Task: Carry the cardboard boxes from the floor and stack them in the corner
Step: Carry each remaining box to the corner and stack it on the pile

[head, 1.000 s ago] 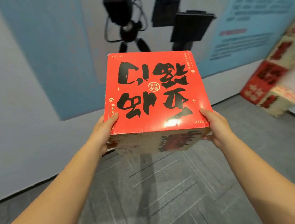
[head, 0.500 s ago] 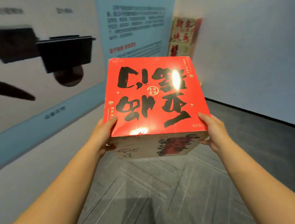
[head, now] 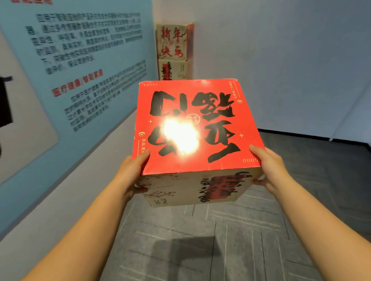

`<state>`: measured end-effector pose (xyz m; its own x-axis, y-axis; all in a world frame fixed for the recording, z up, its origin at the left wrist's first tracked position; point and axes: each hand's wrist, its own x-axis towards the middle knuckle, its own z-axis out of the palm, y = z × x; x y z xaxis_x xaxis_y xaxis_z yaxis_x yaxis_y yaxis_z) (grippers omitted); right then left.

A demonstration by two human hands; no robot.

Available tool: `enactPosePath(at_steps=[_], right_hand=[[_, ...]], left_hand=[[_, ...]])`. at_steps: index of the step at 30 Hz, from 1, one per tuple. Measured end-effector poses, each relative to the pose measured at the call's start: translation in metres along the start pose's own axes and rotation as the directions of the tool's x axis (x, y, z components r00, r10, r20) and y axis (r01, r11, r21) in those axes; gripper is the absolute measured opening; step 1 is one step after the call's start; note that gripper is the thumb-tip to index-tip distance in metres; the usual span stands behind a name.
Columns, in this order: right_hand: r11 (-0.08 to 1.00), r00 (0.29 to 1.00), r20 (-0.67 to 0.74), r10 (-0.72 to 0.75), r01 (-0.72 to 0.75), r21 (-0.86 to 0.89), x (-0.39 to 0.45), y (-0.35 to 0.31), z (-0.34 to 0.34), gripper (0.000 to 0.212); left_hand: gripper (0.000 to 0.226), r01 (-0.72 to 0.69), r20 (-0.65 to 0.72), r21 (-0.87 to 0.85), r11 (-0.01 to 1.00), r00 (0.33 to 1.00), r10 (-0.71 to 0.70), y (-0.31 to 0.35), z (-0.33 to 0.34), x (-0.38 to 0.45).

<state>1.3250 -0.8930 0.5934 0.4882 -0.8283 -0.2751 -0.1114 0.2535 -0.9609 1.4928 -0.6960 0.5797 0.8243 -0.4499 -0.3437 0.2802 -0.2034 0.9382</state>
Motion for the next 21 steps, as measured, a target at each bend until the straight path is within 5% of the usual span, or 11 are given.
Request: enactPosePath(at_steps=[12,21], right_hand=[[1.000,0.995,-0.097,-0.013,0.012,-0.002,0.188,-0.059,0.064,0.016],[0.997,0.996,-0.088,-0.002,0.009,0.077,0.378,-0.098,0.067,0.019]], left_hand=[[0.014,-0.018,0.087,0.028,0.999,0.996,0.015,0.090,0.049,0.207],[0.014,-0.014,0.062,0.064,0.998,0.998,0.010,0.143,0.148,0.368]])
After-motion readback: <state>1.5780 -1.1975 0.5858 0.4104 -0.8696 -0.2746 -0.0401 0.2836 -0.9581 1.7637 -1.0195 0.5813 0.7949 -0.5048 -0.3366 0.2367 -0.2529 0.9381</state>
